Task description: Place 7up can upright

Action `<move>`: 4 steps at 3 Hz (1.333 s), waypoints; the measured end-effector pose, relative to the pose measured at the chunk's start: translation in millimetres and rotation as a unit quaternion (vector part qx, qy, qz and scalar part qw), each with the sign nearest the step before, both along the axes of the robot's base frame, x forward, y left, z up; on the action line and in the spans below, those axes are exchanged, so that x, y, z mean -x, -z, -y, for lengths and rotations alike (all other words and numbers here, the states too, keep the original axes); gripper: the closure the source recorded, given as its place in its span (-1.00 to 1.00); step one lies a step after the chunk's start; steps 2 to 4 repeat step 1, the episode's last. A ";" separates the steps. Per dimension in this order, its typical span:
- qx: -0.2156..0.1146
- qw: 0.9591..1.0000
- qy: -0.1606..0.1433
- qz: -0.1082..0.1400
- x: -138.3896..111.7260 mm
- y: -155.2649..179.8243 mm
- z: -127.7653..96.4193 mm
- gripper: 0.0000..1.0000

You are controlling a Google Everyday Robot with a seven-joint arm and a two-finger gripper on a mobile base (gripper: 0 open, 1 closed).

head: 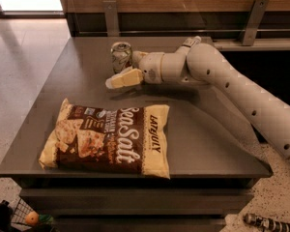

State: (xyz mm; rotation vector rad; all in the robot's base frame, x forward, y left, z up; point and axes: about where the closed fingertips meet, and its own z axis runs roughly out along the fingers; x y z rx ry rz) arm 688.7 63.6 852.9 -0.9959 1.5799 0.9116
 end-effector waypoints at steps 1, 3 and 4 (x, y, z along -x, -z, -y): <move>0.000 1.000 0.000 0.000 0.0 0.0 -0.1 -1.00; 0.000 1.000 0.000 0.000 0.0 0.0 -0.1 -1.00; 0.000 1.000 0.000 0.000 0.0 0.0 -0.1 -1.00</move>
Offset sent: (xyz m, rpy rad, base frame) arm 0.0000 0.0000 0.0000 0.0000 0.0000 0.0000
